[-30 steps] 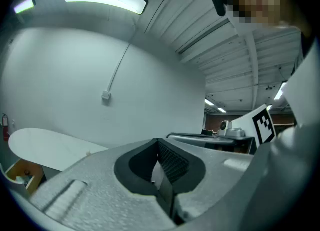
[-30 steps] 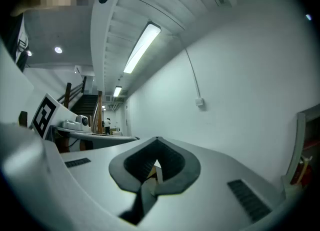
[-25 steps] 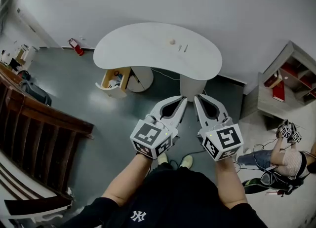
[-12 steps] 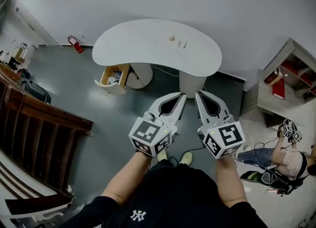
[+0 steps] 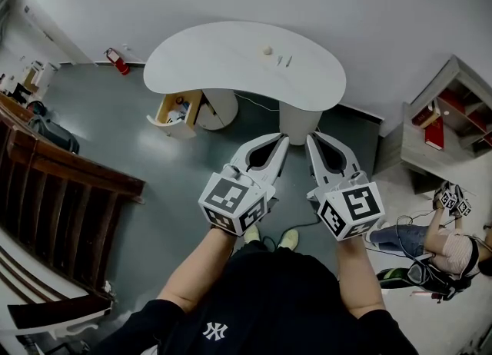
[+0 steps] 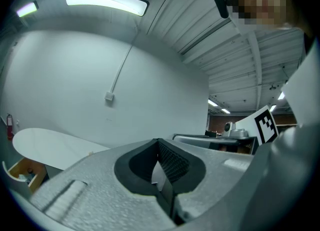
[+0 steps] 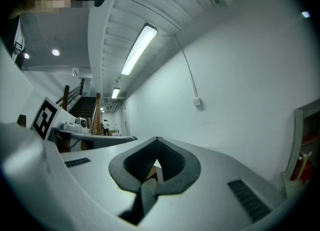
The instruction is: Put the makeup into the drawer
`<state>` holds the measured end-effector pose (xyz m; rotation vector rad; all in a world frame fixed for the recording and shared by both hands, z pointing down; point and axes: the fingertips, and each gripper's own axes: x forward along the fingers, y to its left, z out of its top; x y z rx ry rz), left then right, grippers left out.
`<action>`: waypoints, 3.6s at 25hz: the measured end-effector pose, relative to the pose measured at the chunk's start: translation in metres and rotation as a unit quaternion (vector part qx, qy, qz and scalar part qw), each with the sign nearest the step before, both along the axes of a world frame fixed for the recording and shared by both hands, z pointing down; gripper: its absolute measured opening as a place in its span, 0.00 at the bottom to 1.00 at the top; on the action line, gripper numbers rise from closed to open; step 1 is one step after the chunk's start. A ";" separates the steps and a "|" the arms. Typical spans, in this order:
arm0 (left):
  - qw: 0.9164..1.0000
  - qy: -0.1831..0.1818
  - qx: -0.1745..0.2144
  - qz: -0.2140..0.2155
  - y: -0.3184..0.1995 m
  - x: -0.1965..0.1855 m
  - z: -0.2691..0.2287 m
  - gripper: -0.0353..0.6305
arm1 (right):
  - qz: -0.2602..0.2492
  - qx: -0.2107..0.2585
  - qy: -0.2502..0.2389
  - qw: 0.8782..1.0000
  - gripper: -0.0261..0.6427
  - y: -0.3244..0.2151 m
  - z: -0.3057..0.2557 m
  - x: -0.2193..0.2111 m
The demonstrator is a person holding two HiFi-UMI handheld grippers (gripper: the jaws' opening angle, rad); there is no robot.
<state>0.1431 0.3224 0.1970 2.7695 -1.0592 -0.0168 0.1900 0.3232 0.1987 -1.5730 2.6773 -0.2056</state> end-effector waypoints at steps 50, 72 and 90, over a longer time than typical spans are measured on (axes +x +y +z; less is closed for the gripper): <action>1.000 -0.029 -0.002 -0.003 -0.126 0.034 0.024 0.07 | 0.011 -0.029 0.003 1.000 0.06 -0.128 0.031 0.033; 0.998 -0.017 -0.030 0.049 -0.316 -0.022 0.063 0.07 | 0.077 -0.076 0.021 0.994 0.06 -0.313 0.066 -0.027; 0.997 -0.036 -0.053 0.034 -0.451 0.011 0.131 0.07 | 0.073 -0.134 0.022 0.988 0.06 -0.453 0.152 0.007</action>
